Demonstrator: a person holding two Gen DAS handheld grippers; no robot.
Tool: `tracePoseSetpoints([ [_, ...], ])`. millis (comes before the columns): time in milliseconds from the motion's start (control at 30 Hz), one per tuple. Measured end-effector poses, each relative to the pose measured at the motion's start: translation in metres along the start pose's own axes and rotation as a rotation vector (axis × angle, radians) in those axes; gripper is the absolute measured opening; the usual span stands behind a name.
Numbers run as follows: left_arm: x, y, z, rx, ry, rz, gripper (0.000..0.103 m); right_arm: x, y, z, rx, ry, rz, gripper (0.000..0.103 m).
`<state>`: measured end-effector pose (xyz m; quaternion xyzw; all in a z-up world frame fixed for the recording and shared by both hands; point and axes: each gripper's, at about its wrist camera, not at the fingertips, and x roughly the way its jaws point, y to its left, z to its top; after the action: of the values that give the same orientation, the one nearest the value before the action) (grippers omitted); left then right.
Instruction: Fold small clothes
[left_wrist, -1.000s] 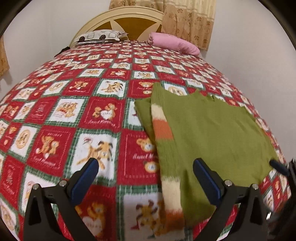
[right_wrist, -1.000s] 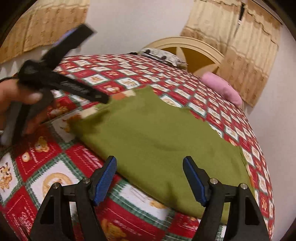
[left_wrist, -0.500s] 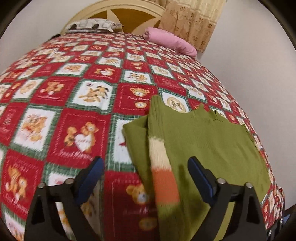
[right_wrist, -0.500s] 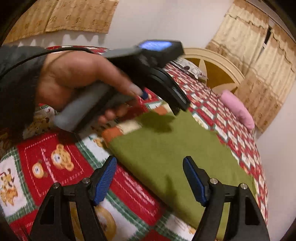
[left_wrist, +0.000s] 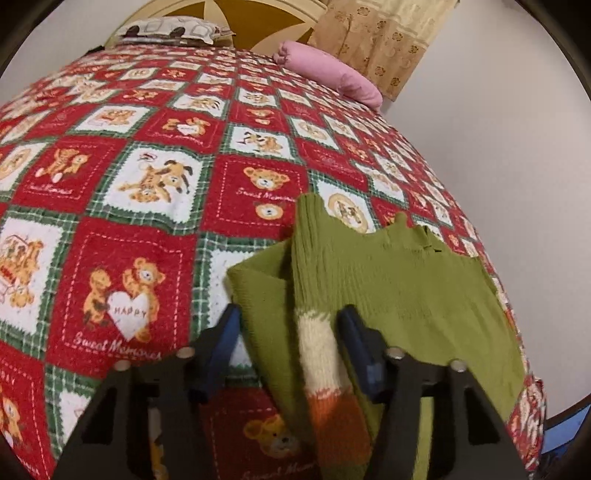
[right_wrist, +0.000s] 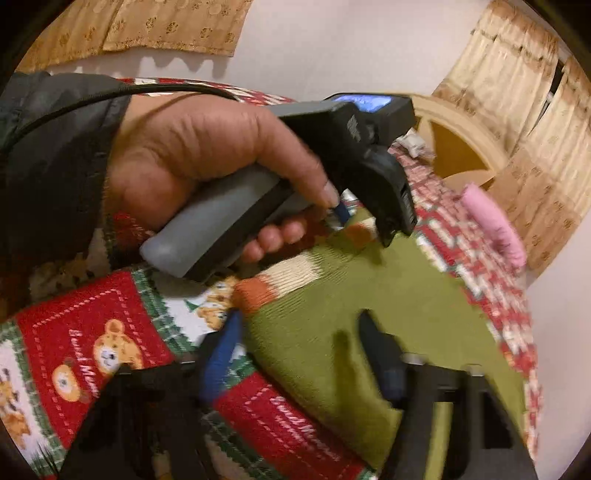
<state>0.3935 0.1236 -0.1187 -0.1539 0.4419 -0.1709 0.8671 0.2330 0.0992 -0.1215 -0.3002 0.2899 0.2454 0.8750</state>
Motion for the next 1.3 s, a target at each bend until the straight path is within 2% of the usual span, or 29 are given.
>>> tracePoseSetpoints([
  [33, 0.001, 0.002, 0.001, -0.007, 0.002, -0.006, 0.049, 0.0, -0.002, 0.0, 0.013, 0.004, 0.023, 0.037],
  [67, 0.001, 0.003, 0.001, -0.012, 0.006, -0.013, 0.044, 0.001, -0.003, 0.001, 0.025, 0.008, 0.046, 0.023],
  [100, 0.002, 0.003, 0.002, -0.006, 0.01, -0.02, 0.034, 0.0, -0.004, 0.002, 0.04, 0.013, 0.073, 0.014],
  [167, 0.003, 0.003, 0.004, -0.001, 0.019, -0.033, 0.021, -0.002, -0.007, 0.002, 0.059, 0.013, 0.091, 0.01],
  [200, 0.002, 0.003, 0.005, -0.005, 0.023, -0.048, 0.017, -0.003, -0.008, 0.002, 0.062, 0.012, 0.098, 0.009],
  [367, -0.002, -0.001, 0.01, -0.014, 0.028, -0.054, 0.014, -0.02, -0.021, -0.002, 0.114, -0.02, 0.121, 0.008],
  [533, -0.012, 0.001, 0.017, -0.1, 0.021, -0.118, 0.013, -0.033, -0.043, -0.007, 0.226, -0.057, 0.155, 0.007],
  [767, -0.02, -0.017, 0.027, -0.139, 0.005, -0.163, 0.013, -0.046, -0.086, -0.025, 0.392, -0.083, 0.173, 0.006],
  [933, -0.024, -0.044, 0.035, -0.143, -0.011, -0.214, 0.013, -0.064, -0.115, -0.041, 0.48, -0.117, 0.172, 0.006],
  [1300, -0.022, -0.13, 0.05, -0.062, -0.018, -0.287, 0.013, -0.1, -0.178, -0.092, 0.658, -0.175, 0.151, 0.006],
])
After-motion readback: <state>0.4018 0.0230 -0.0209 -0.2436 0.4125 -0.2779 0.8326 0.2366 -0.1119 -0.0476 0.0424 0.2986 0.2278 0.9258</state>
